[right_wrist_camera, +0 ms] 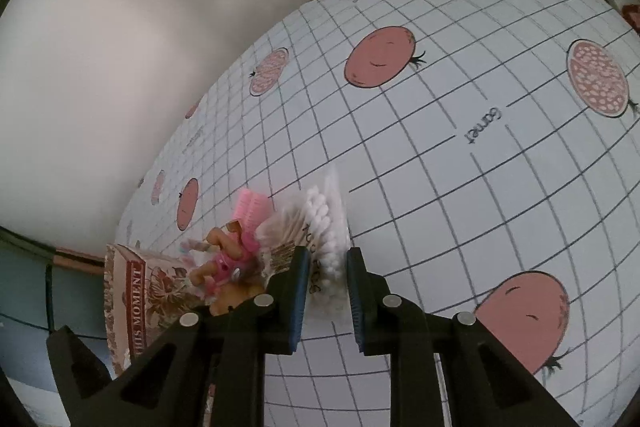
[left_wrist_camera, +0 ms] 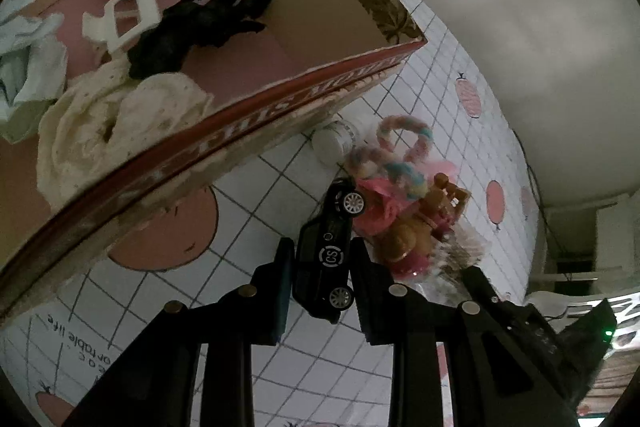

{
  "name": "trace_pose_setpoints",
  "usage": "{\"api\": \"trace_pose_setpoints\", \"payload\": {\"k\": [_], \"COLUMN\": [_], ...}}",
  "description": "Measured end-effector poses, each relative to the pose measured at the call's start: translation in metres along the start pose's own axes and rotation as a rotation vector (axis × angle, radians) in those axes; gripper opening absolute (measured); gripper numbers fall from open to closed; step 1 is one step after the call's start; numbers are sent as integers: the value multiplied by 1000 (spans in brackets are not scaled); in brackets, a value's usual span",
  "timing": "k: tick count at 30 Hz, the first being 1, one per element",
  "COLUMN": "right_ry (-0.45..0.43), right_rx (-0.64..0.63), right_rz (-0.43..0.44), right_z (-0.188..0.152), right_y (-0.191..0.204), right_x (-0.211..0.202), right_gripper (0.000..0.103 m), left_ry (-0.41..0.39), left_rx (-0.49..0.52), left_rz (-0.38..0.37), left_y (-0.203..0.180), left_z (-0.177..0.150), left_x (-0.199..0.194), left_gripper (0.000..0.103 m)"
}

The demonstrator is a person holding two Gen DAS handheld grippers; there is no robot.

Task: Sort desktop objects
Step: 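Grasp the black toy car with the left tool while the right tool grasps the cotton swab pack, then lift the black toy car and cotton swab pack off the table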

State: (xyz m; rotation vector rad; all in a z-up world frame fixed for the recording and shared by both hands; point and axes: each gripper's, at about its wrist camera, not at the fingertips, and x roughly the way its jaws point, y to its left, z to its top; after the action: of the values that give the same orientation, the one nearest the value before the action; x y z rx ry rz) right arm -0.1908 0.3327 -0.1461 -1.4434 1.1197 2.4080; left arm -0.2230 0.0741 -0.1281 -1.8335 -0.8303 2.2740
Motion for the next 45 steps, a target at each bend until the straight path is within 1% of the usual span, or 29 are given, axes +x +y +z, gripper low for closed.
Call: {"api": "trace_pose_setpoints", "payload": {"k": [2, 3, 4, 6, 7, 9, 10, 12, 14, 17, 19, 20, 21, 22, 23, 25, 26, 27, 31, 32, 35, 39, 42, 45], "right_ry": [-14, -18, -15, 3, 19, 20, 29, 30, 31, 32, 29, 22, 8, -5, -11, -1, 5, 14, 36, 42, 58, 46, 36, 30], "right_rx": [2, 6, 12, 24, 30, 44, 47, 52, 47, 44, 23, 8, -11, -23, -32, -60, -79, -112, -184, -194, -201, -217, -269, -331], "right_rz": [-22, -31, -38, -44, -57, -79, -79, -79, -89, -114, -127, -141, -161, -168, -163, -151, -159, -176, -217, -222, -251, -274, -324, -395], "right_z": [0, 1, 1, 1, 1, 0, 0, 1, 1, 3, 5, 5, 6, 7, 7, 7, 6, 4, -1, -2, -5, -9, -15, -21], "right_y": [-2, -4, -6, -11, -14, -18, -20, -21, -21, -20, -17, -14, -11, -8, -5, 3, 7, 12, 26, 27, 28, 32, 40, 50], "right_x": [-6, -9, -10, -10, -9, -10, -9, -10, -10, -12, -14, -15, -17, -17, -16, -10, -7, -2, 11, 14, 23, 25, 29, 36], "right_gripper": [20, 20, 20, 20, 20, 19, 19, 19, 23, 23, 23, 28, 35, 55, 66, 66, 66, 66, 68, 70, 71, 75, 78, 79], "left_ry": [17, 26, 33, 36, 36, 41, 43, 44, 54, 76, 82, 82, 79, 77, 74, 72, 71, 70, 69, 73, 76, 78, 83, 87], "left_rx": [-18, -28, -37, -38, -38, -43, -45, -46, -51, -65, -64, -64, -66, -67, -68, -75, -78, -83, -88, -91, -98, -95, -98, -98], "left_rz": [-24, -37, -47, -47, -46, -49, -51, -54, -61, -70, -69, -72, -74, -76, -78, -83, -84, -84, -83, -84, -90, -89, -90, -92], "left_y": [8, 12, 14, 22, 33, 34, 35, 36, 39, 41, 47, 49, 44, 42, 37, 39, 41, 34, 37, 36, 31, 25, 31, 36], "left_z": [5, -2, -2, 4, 3, 0, 6, 6, 9, 10, 15, 15, 17, 16, 17, 17, 16, 21, 21, 21, 22, 22, 19, 16], "left_x": [-3, -5, -6, -8, -8, -10, -7, -7, -4, 0, -6, -9, -3, -1, 4, 3, 0, 9, 9, 11, 17, 23, 16, 10], "left_gripper": [29, 29, 29, 29, 29, 29, 29, 29, 29, 29, 29, 29, 29, 29, 29, 29, 29, 29, 29, 29, 29, 29, 29, 29]}}
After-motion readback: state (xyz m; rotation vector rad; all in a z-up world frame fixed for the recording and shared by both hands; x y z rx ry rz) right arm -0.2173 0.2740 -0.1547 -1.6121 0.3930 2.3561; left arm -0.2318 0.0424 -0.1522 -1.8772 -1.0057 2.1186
